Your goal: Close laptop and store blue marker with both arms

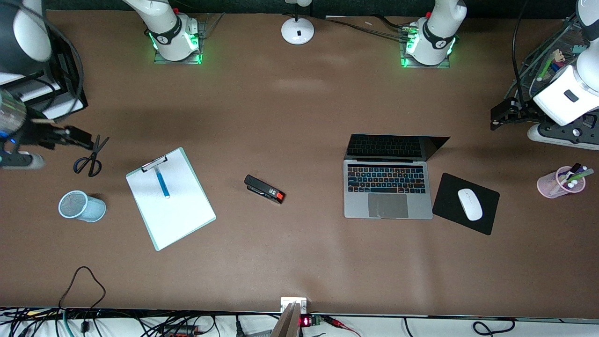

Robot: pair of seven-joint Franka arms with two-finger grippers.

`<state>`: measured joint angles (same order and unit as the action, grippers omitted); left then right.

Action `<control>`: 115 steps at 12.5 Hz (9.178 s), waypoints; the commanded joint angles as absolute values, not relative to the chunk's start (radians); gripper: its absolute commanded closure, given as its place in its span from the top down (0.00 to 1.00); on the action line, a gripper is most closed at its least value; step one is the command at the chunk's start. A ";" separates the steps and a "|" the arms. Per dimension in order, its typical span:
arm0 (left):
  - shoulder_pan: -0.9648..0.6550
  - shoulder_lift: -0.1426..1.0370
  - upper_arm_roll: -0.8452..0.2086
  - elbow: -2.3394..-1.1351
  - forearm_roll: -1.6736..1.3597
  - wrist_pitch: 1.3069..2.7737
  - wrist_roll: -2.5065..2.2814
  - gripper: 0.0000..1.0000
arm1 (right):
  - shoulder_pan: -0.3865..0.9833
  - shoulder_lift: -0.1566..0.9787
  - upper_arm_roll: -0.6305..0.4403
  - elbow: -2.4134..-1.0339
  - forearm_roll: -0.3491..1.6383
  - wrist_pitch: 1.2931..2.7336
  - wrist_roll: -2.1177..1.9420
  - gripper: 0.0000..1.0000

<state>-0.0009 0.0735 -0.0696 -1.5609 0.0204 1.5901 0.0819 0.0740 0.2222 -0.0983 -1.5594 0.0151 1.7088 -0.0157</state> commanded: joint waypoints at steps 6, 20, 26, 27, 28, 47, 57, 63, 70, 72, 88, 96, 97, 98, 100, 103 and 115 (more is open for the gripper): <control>-0.015 0.112 -0.071 -1.535 0.002 1.490 0.072 0.01 | 0.152 0.445 -0.100 -1.548 -0.015 1.841 -0.040 1.00; -0.009 -0.113 -0.274 -1.989 -0.092 1.679 -0.207 0.00 | 0.146 0.657 -0.098 -1.606 0.058 2.078 -0.391 0.96; -0.003 -0.101 -0.371 -2.166 -0.091 1.978 -0.307 0.00 | 0.152 0.683 -0.098 -1.617 0.061 2.115 -0.405 0.78; -0.005 -0.094 -0.373 -2.192 -0.089 2.024 -0.307 0.00 | 0.153 0.684 -0.098 -1.615 0.063 2.120 -0.405 0.76; -0.005 -0.091 -0.373 -2.216 -0.089 2.069 -0.308 0.00 | 0.153 0.689 -0.097 -1.615 0.063 2.131 -0.405 0.75; 0.000 0.070 -0.379 -2.204 0.044 2.388 -0.336 0.00 | 0.156 0.729 -0.084 -1.615 0.066 2.161 -0.405 0.41; 0.005 0.216 -0.356 -2.118 0.106 2.525 -0.344 0.00 | 0.156 0.727 -0.084 -1.612 0.072 2.151 -0.400 0.08; 0.015 0.285 -0.342 -2.117 0.109 2.652 -0.342 0.00 | 0.158 0.640 -0.084 -1.551 0.069 2.131 -0.469 0.04; 0.014 0.379 -0.313 -2.040 0.173 2.691 -0.342 0.00 | 0.146 0.379 -0.092 -1.548 0.087 2.022 -0.743 0.00; 0.014 0.406 -0.313 -2.008 0.173 2.691 -0.342 0.00 | 0.115 0.351 -0.095 -1.522 0.164 1.987 -0.857 0.00; -0.002 0.623 -0.278 -1.905 0.210 2.813 -0.341 0.00 | -0.282 0.431 -0.095 -1.425 0.666 1.766 -1.859 0.00; -0.005 0.710 -0.267 -1.859 0.233 2.881 -0.341 0.00 | -0.405 0.550 -0.094 -1.395 0.905 1.686 -2.203 0.00; -0.003 0.715 -0.267 -1.859 0.235 2.882 -0.341 0.00 | -0.405 0.570 -0.092 -1.369 0.907 1.678 -2.226 0.00; -0.005 0.716 -0.267 -1.859 0.235 2.884 -0.341 0.00 | -0.406 0.593 -0.092 -1.344 0.925 1.663 -2.247 0.00; -0.003 0.716 -0.261 -1.859 0.236 2.884 -0.341 0.00 | -0.417 0.626 -0.091 -1.332 0.956 1.637 -2.279 0.00; 0.011 0.674 -0.262 -1.861 0.238 2.864 -0.334 0.00 | -0.434 0.644 -0.091 -1.333 0.956 1.622 -2.309 0.00; 0.018 0.374 -0.347 -1.576 0.221 1.826 -0.253 0.04 | -0.453 0.738 -0.089 -1.331 0.956 1.640 -2.408 0.00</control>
<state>0.0109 0.3755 -0.3209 -1.6342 0.2166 1.9379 -0.2774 -0.4342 0.7209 -0.1035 -1.3625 0.9367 1.6430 -2.3832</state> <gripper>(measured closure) 0.987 0.819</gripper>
